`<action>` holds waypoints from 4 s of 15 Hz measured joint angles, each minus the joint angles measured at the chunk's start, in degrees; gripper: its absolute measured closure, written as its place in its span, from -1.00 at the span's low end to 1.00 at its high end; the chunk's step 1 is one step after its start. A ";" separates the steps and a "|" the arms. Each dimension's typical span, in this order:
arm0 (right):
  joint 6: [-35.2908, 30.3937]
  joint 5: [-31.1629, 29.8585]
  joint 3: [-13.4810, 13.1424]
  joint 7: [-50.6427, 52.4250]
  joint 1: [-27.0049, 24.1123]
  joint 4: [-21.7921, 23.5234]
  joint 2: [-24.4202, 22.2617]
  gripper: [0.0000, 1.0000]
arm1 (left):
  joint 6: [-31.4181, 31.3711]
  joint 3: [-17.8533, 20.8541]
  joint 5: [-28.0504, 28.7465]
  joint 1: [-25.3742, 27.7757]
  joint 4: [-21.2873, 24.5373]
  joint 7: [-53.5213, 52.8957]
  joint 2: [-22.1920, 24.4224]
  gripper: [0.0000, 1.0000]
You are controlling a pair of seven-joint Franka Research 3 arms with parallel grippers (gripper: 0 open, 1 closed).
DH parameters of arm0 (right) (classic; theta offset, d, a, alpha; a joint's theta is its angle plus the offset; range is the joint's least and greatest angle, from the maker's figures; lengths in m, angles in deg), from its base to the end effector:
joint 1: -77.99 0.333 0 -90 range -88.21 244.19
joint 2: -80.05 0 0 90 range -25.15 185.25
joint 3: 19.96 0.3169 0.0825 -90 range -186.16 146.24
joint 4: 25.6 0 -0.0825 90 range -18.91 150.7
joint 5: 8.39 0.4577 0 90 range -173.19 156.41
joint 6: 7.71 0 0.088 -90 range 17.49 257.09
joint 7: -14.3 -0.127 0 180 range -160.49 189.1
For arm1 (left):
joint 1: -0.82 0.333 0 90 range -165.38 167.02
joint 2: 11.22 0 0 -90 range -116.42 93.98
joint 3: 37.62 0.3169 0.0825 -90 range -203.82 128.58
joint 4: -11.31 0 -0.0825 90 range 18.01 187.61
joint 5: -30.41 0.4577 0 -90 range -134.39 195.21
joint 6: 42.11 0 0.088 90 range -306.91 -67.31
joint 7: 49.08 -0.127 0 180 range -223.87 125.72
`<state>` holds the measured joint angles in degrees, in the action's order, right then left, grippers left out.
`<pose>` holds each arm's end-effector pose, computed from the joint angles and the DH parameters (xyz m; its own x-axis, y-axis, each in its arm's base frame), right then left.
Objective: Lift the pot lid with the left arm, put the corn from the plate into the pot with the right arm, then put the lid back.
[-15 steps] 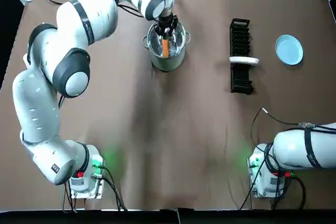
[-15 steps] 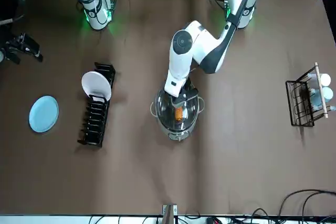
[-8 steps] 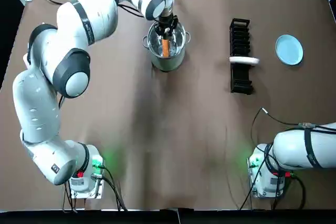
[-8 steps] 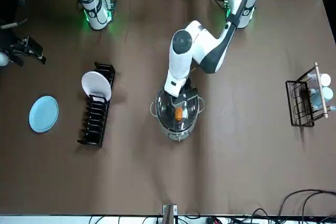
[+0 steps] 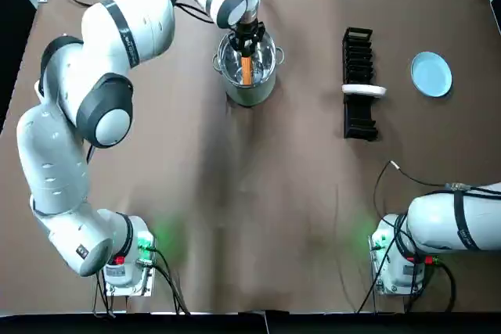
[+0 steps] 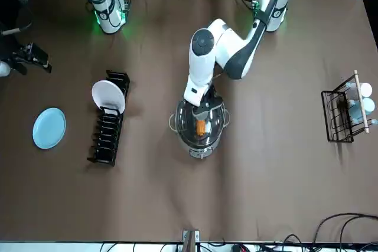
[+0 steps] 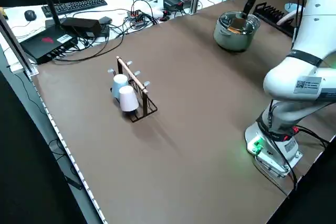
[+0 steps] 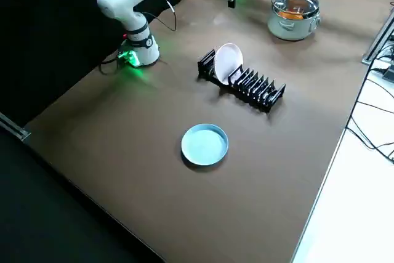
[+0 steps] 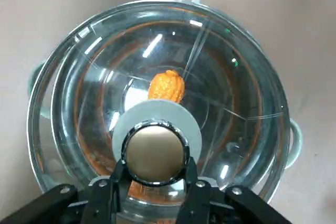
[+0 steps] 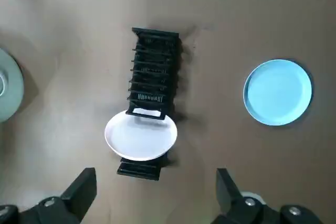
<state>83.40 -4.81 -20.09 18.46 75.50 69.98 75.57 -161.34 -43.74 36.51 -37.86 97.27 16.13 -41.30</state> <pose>0.6044 -0.0199 0.6023 0.9997 0.0255 0.0047 0.0258 -0.9977 -0.0624 0.5606 -0.5320 0.3191 0.9461 0.3177 0.0629 0.3160 -0.9481 0.0352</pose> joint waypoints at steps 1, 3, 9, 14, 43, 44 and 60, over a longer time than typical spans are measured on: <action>0.25 0.06 -0.03 0.00 -0.27 0.00 -0.02 -1.00 | 0.07 0.00 1.03 -0.05 0.00 0.88 0.09 0.10; 0.61 0.10 0.01 0.00 -0.36 -0.02 -0.16 -1.00 | 0.07 0.00 3.15 -0.15 0.02 2.60 0.06 0.10; 0.69 0.12 0.07 -0.03 -0.39 -0.05 -0.47 -1.00 | -2.39 0.02 3.92 -0.76 0.14 5.02 -0.43 0.10; 0.66 0.14 0.19 -0.03 -0.39 -0.05 -0.47 -1.00 | -2.99 0.02 5.74 -1.48 0.19 5.37 -1.52 0.10; -5.27 0.15 0.55 -0.03 -0.38 -0.42 -2.35 -1.00 | 8.05 0.49 7.46 7.62 -0.94 -8.77 10.80 -1.00; -5.26 0.15 0.55 -0.02 -0.39 -0.42 -2.36 -1.00 | 10.62 0.47 5.90 9.02 -0.95 -12.78 12.28 -1.00; 0.23 -0.31 0.25 0.04 -1.15 0.07 -2.11 -1.00 | 33.02 7.88 -8.46 27.52 -0.38 -61.43 27.10 -1.00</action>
<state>83.63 -5.12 -19.84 18.50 74.34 70.05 73.47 -128.33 -35.86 28.05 -10.35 96.88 -45.30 -14.20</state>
